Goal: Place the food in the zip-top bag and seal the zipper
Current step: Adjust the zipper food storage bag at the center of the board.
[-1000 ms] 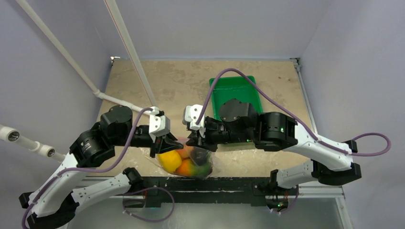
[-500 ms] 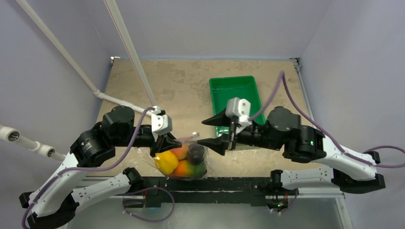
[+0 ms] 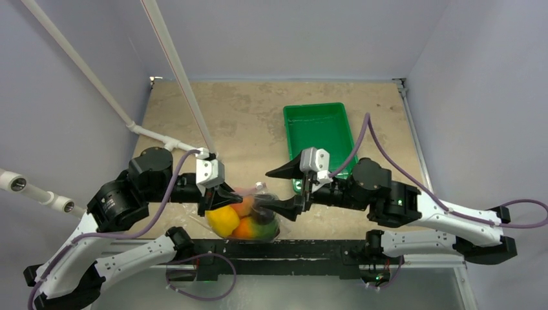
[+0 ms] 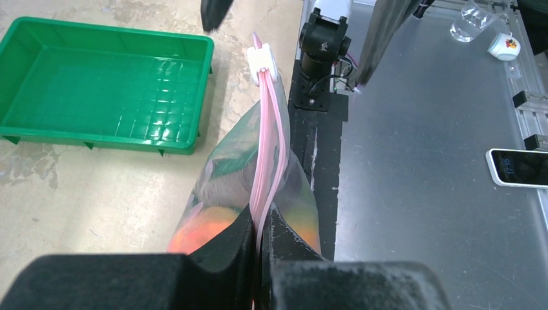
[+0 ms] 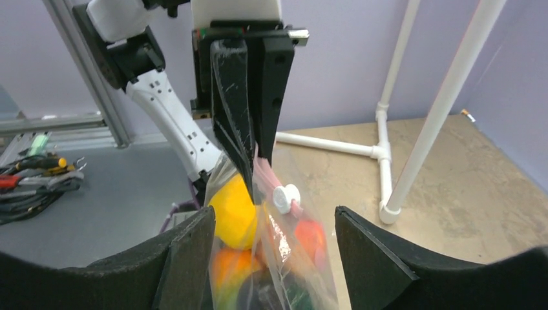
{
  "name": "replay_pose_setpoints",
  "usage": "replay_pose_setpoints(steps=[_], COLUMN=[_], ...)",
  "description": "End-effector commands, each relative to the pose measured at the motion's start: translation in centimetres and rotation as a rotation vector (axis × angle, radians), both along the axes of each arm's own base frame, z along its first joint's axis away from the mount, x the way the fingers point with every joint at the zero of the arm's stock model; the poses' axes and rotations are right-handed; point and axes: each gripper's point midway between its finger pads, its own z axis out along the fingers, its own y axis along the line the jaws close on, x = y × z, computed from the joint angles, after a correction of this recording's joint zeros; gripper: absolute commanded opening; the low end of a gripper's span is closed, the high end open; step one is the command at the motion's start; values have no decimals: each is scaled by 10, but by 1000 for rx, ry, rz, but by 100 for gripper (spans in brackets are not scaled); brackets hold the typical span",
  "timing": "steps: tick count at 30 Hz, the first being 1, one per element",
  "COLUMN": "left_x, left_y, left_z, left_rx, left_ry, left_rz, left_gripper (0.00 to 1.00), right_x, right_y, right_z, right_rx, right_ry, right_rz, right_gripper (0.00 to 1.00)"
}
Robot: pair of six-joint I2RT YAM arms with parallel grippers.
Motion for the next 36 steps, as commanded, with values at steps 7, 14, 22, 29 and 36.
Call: replay_pose_setpoints(steps=[7, 14, 22, 29, 36], left_x=[-15, -26, -31, -32, -33], left_y=[3, 9, 11, 10, 10], left_z=[44, 57, 62, 62, 65], left_rx=[-140, -187, -205, -213, -222], left_ry=[-109, -136, -143, -138, -142], left_rz=[-66, -97, -109, -115, -118], left_gripper=[0, 0, 0, 0, 0], right_x=[-22, -26, -36, -36, -34], right_y=[12, 21, 21, 32, 40], right_z=[12, 9, 19, 16, 11], right_rx=[99, 120, 169, 162, 154], right_ry=[-31, -20, -30, -22, -18], right_rz=[149, 208, 281, 308, 322], right_gripper=[70, 64, 51, 50, 45])
